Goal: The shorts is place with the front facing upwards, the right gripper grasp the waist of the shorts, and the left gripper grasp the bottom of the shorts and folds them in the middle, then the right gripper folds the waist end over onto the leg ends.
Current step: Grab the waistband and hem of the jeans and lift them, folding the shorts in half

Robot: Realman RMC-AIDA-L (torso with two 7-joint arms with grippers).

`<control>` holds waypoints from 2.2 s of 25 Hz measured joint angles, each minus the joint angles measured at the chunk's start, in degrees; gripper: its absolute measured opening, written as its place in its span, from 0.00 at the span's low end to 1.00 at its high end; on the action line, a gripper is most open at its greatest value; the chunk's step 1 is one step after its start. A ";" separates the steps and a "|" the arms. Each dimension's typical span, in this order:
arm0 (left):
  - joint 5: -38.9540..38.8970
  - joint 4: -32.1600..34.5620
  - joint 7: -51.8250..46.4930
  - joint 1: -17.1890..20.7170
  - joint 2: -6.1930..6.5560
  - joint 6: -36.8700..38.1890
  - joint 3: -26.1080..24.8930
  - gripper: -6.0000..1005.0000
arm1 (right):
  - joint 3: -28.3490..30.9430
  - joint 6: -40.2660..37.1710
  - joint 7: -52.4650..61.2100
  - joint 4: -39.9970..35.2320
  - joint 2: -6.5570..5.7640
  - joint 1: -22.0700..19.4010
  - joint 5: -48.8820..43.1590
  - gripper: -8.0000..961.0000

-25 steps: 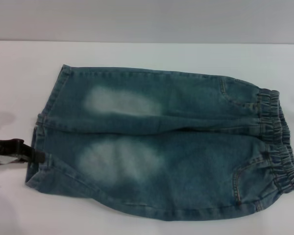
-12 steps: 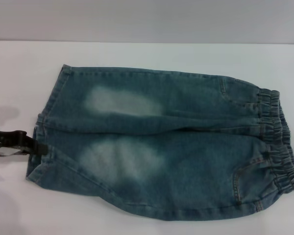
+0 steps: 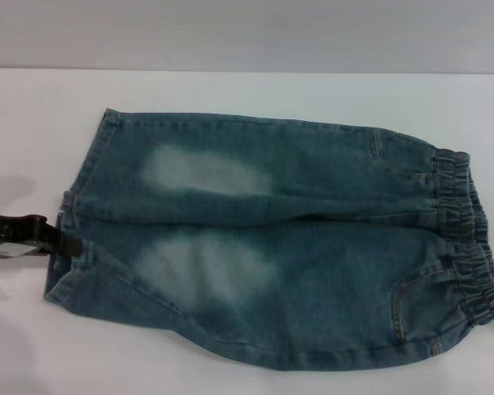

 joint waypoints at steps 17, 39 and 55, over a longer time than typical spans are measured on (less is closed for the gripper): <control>0.01 0.06 -0.02 -0.04 -0.26 0.10 -0.34 0.05 | -1.16 2.98 0.29 -0.14 3.58 2.14 -7.26 0.72; -0.14 0.06 0.38 0.52 -0.43 0.01 -0.44 0.06 | -0.40 5.56 -0.88 -0.13 5.48 1.94 -1.95 0.71; -1.81 0.06 -0.62 0.41 -0.02 -0.66 -0.44 0.07 | -0.88 5.30 -4.31 0.48 5.35 0.44 -0.34 0.19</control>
